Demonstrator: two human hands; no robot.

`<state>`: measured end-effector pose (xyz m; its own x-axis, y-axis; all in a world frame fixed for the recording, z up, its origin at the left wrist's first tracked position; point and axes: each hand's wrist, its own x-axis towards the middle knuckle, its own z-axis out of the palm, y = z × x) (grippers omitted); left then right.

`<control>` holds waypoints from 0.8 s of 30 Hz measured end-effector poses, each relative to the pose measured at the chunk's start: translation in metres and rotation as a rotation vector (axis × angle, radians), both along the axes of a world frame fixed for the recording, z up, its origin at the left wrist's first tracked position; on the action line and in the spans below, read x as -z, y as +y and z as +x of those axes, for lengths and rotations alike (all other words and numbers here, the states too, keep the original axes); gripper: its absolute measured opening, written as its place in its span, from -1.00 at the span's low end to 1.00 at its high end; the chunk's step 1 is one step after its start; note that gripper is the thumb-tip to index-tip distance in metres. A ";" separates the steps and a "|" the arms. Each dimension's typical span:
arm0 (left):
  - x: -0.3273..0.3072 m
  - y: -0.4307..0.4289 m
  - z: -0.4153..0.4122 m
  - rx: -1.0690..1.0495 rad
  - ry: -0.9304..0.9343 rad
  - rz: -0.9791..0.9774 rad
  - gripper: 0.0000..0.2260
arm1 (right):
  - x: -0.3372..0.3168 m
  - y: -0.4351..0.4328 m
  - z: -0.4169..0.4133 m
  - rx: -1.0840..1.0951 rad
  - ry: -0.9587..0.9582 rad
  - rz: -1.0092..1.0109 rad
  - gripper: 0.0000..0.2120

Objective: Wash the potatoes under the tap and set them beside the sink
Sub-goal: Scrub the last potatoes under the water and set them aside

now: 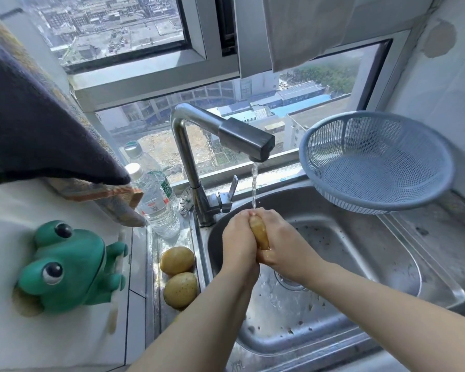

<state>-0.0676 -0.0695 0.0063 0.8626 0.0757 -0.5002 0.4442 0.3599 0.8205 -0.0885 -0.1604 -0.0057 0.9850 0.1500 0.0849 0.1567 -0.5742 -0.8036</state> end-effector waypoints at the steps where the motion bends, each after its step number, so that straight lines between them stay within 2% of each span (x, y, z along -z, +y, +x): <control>1: 0.000 0.002 0.003 -0.007 0.032 -0.034 -0.81 | 0.001 -0.002 -0.001 -0.014 -0.017 -0.033 -0.40; 5: -0.002 0.012 0.008 0.033 0.121 -0.201 -0.78 | 0.003 -0.008 -0.006 -0.087 -0.058 -0.186 -0.30; 9: -0.004 0.018 0.003 0.142 0.108 -0.322 -0.79 | 0.001 -0.007 -0.007 -0.096 -0.044 -0.163 -0.41; 12: 0.001 0.020 -0.005 0.185 0.030 -0.249 -0.68 | 0.000 -0.006 -0.003 -0.070 -0.003 -0.188 -0.41; 15: 0.014 0.021 -0.014 0.258 -0.102 -0.108 -0.70 | -0.002 -0.005 0.001 -0.029 0.062 -0.111 -0.48; 17: 0.020 0.021 -0.016 0.284 -0.147 -0.084 -0.69 | -0.002 -0.004 0.001 0.003 0.092 -0.096 -0.53; 20: 0.018 0.019 -0.015 0.282 -0.142 -0.108 -0.75 | -0.003 -0.002 -0.003 0.061 0.115 -0.164 -0.56; 22: 0.015 0.015 -0.012 0.242 -0.138 -0.087 -0.84 | -0.004 0.001 -0.005 0.080 0.063 -0.260 -0.54; 24: 0.016 0.010 -0.009 0.170 -0.136 -0.049 -0.85 | -0.003 0.006 -0.007 0.084 -0.022 -0.367 -0.53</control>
